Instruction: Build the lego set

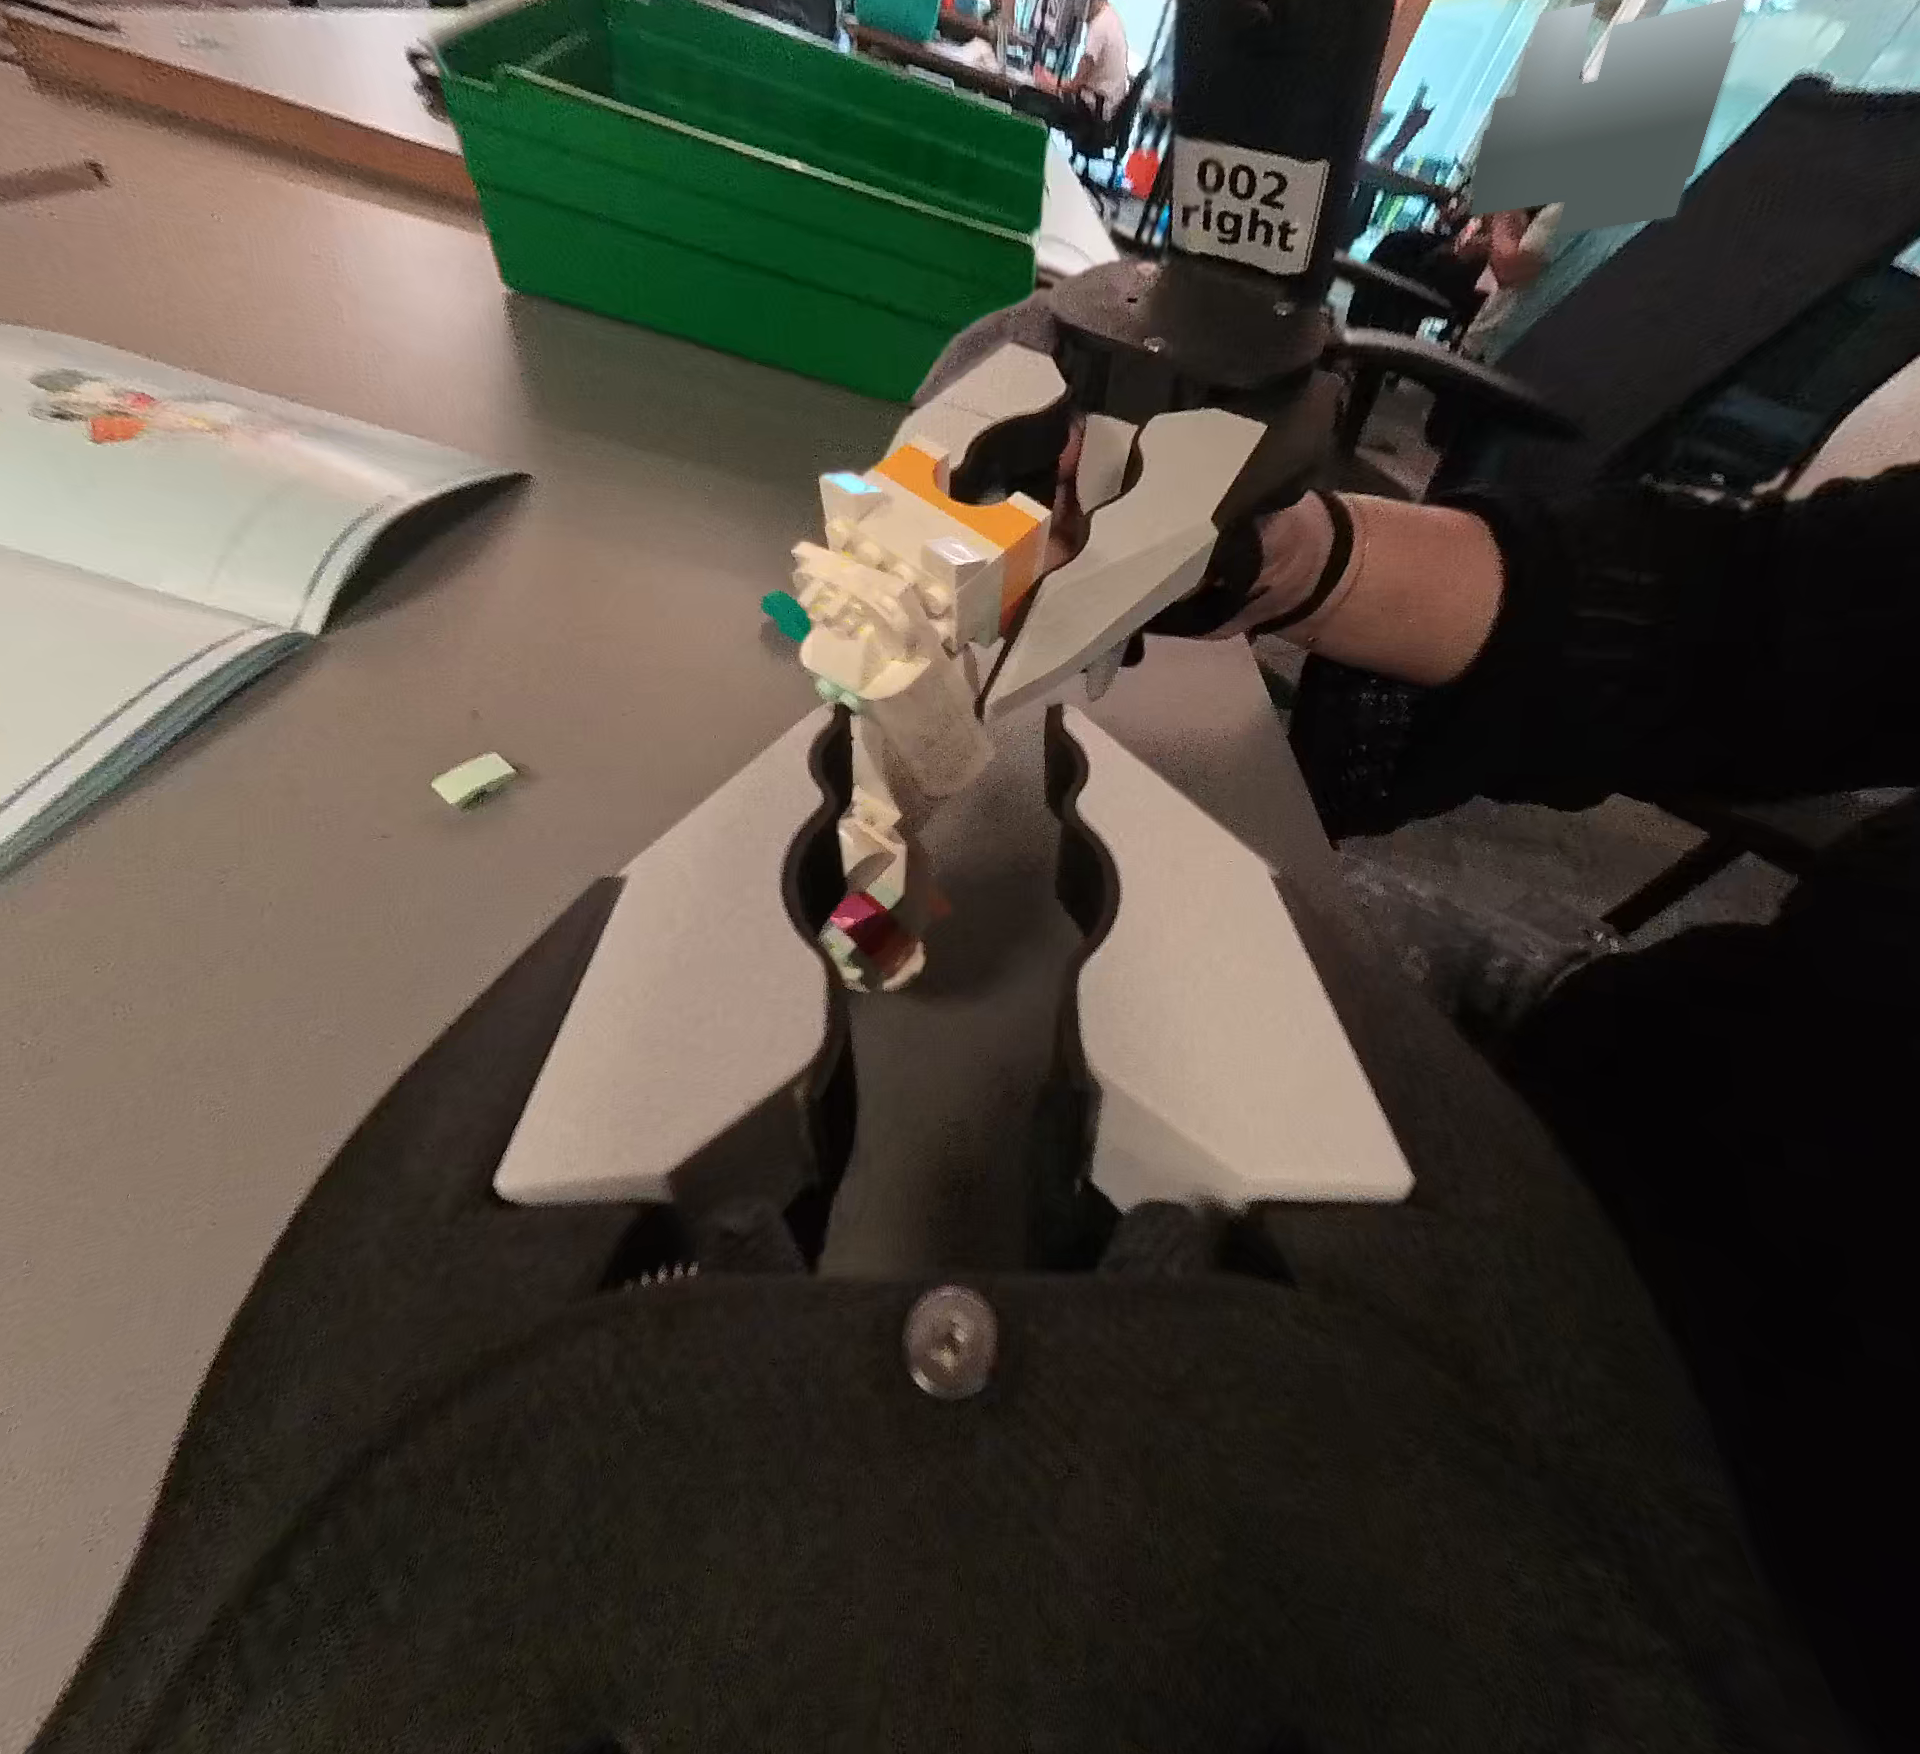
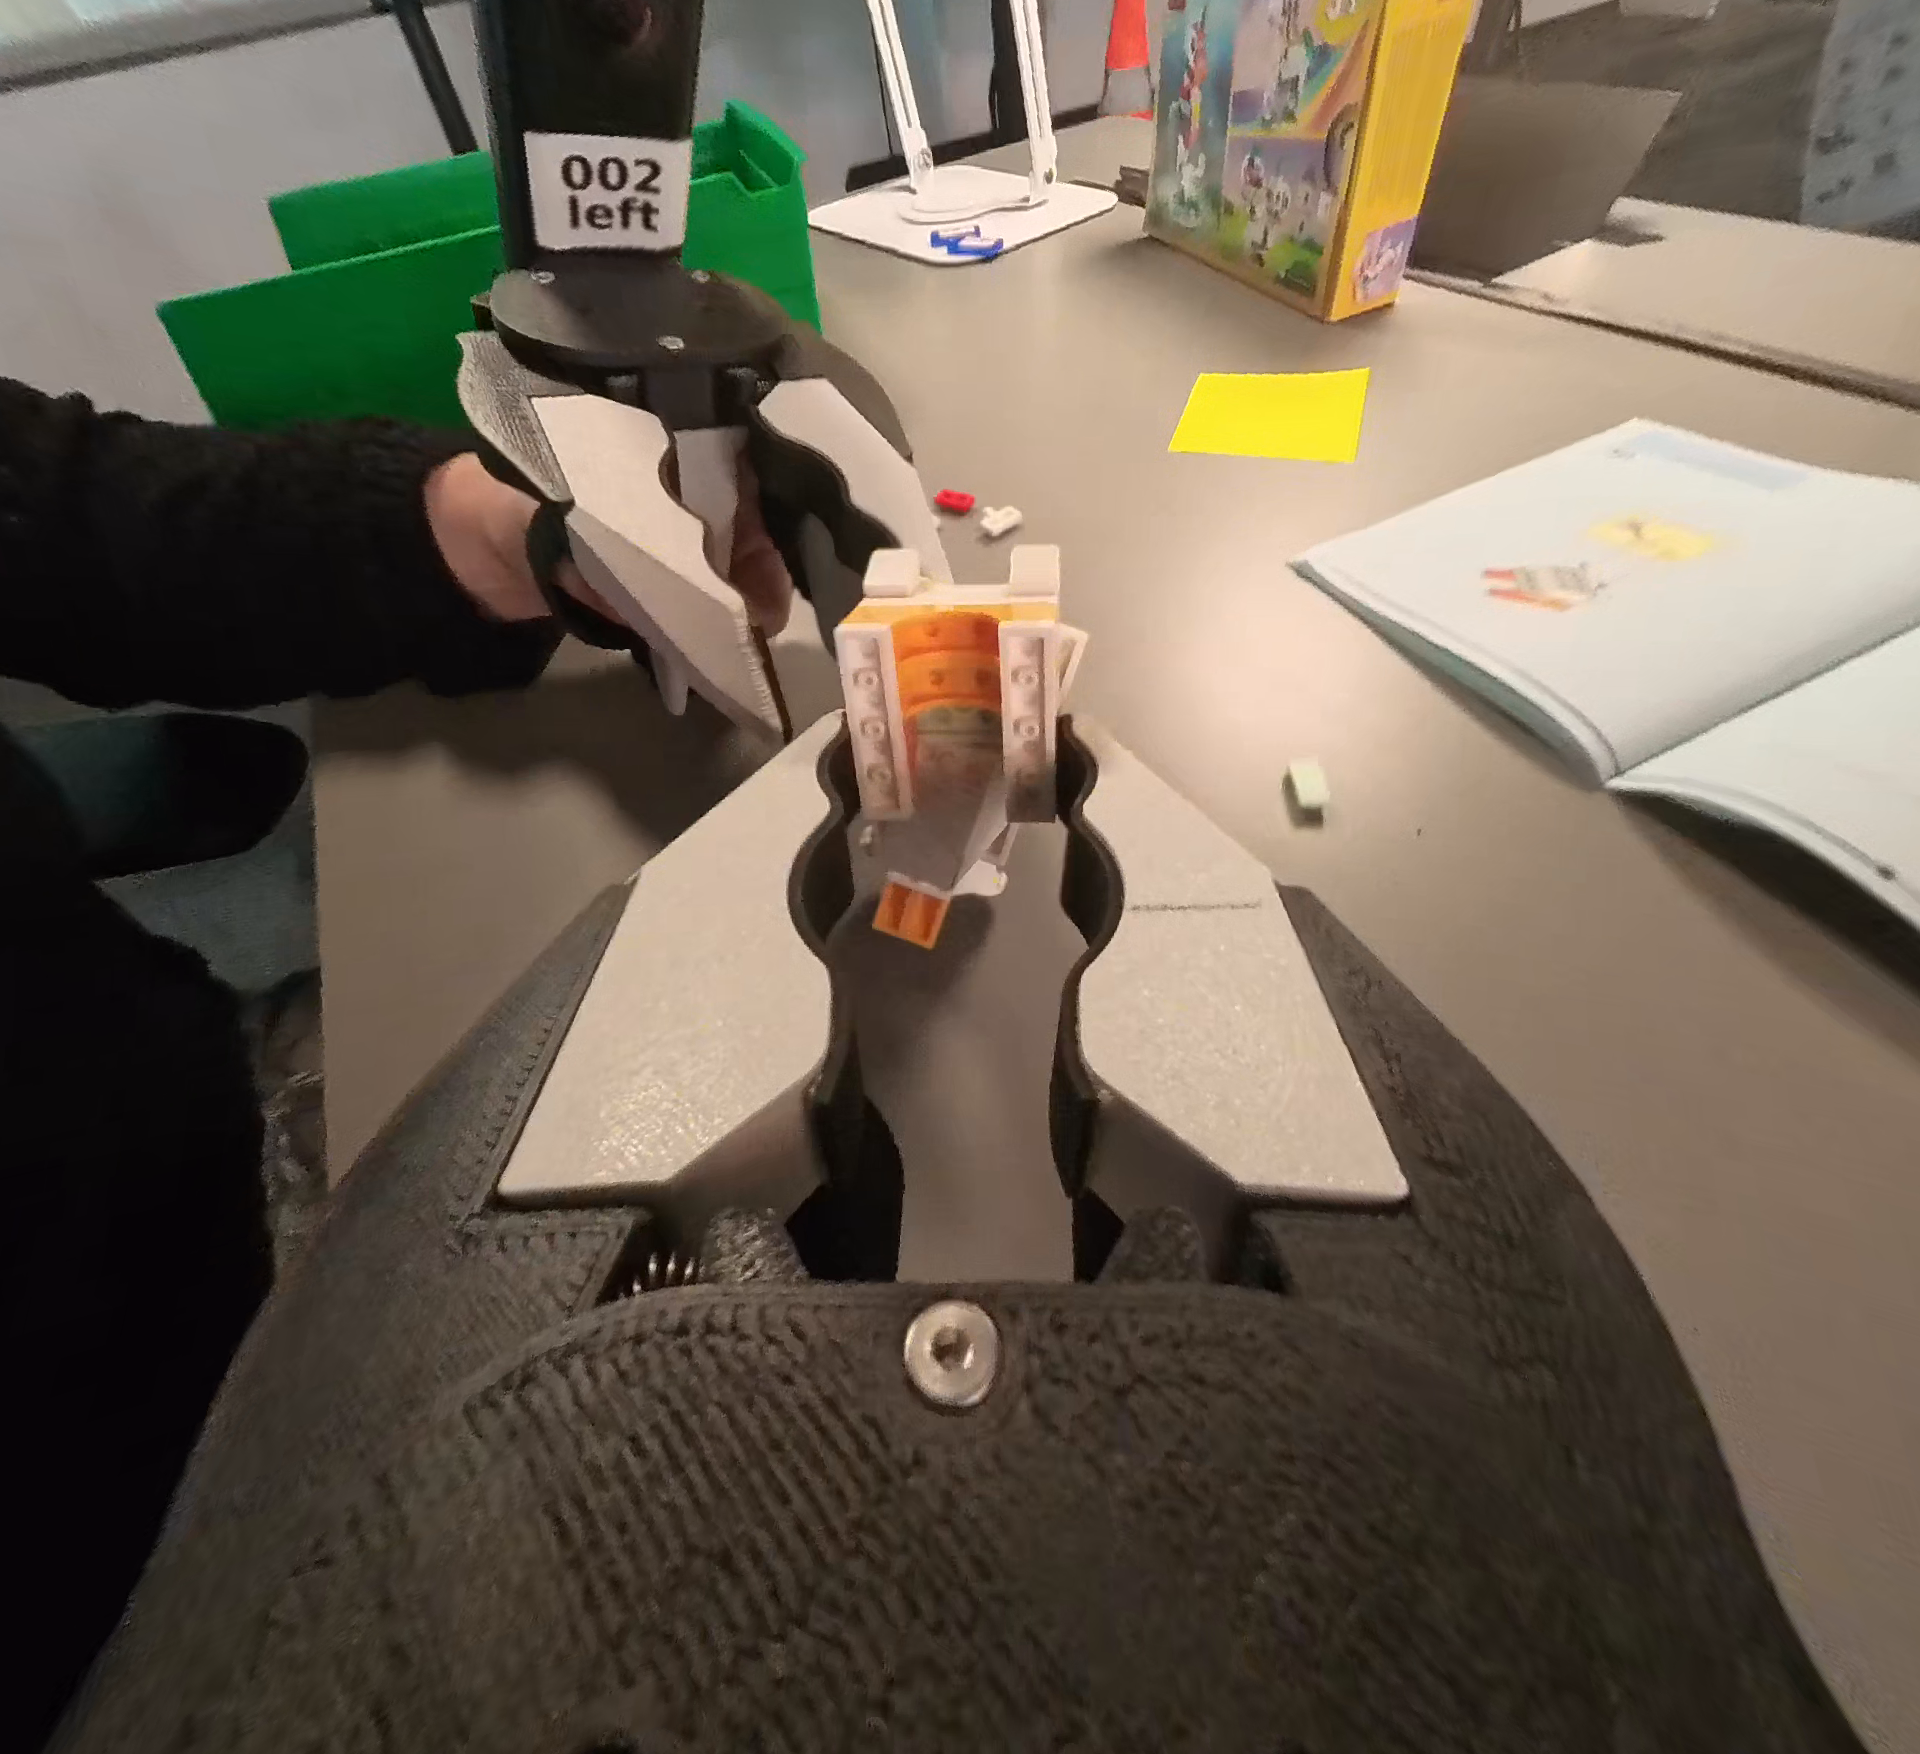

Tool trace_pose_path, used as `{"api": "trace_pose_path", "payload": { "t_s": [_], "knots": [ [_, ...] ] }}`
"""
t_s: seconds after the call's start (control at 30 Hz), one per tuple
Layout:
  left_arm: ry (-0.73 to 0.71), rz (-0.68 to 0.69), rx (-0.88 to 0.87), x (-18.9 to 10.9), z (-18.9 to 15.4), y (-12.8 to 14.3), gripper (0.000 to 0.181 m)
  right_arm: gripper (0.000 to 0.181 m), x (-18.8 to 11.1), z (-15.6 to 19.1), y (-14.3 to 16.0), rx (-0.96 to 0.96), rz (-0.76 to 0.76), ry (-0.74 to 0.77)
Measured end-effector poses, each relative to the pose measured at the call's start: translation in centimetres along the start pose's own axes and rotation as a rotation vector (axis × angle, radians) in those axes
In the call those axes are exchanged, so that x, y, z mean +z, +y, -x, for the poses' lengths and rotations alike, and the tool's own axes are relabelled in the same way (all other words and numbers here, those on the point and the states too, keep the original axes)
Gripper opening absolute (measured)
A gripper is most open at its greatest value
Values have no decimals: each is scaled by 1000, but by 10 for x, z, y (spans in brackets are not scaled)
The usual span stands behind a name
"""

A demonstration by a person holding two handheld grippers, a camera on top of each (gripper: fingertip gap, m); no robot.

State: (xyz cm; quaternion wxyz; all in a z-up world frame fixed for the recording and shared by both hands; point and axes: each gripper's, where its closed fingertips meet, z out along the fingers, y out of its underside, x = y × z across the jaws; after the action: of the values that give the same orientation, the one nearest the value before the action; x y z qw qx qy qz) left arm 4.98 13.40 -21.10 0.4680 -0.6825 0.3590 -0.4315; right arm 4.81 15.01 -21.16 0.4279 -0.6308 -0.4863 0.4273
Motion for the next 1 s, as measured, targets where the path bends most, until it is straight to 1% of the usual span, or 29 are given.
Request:
{"api": "trace_pose_path", "payload": {
  "t_s": [0.07,0.17,0.23,0.3,0.37,0.4,0.43,0.5,0.53,0.6,0.7,0.73,0.8,0.87,0.93,1.0],
  "knots": [
    [9,40,12,7,-4,7,35,36,-6,2,7,17,-6,-11],
    [27,54,36,13,-9,9,31,37,-15,5,14,26,-5,-39],
    [55,67,50,15,-12,10,27,36,-20,9,15,15,-23,-68],
    [79,77,65,16,-14,9,28,36,-23,10,16,6,-22,-79],
    [49,56,90,16,-7,3,46,36,-25,11,17,-4,-15,-86],
    [58,48,112,15,-8,-1,54,36,-25,11,19,-3,-4,-92],
    [74,52,138,15,-10,-2,58,36,-25,12,20,-2,6,-100],
    [108,105,187,18,-11,3,61,36,-25,13,21,5,20,-112],
    [124,136,199,20,-11,8,60,36,-25,13,21,9,29,-119],
    [168,149,211,24,-14,11,53,36,-24,14,23,6,45,-130],
    [213,113,242,27,-18,8,44,36,-24,16,24,5,60,-144],
    [221,93,252,27,-18,6,36,36,-25,16,24,11,64,-148],
    [233,86,279,28,-18,5,34,36,-27,16,25,21,74,-157],
    [242,92,293,28,-19,5,34,36,-33,11,25,23,100,-132],
    [221,91,312,26,-16,5,34,36,-43,-5,34,53,188,-59],
    [204,88,322,24,-12,4,34,36,-54,-23,57,87,356,30]
  ]
}}
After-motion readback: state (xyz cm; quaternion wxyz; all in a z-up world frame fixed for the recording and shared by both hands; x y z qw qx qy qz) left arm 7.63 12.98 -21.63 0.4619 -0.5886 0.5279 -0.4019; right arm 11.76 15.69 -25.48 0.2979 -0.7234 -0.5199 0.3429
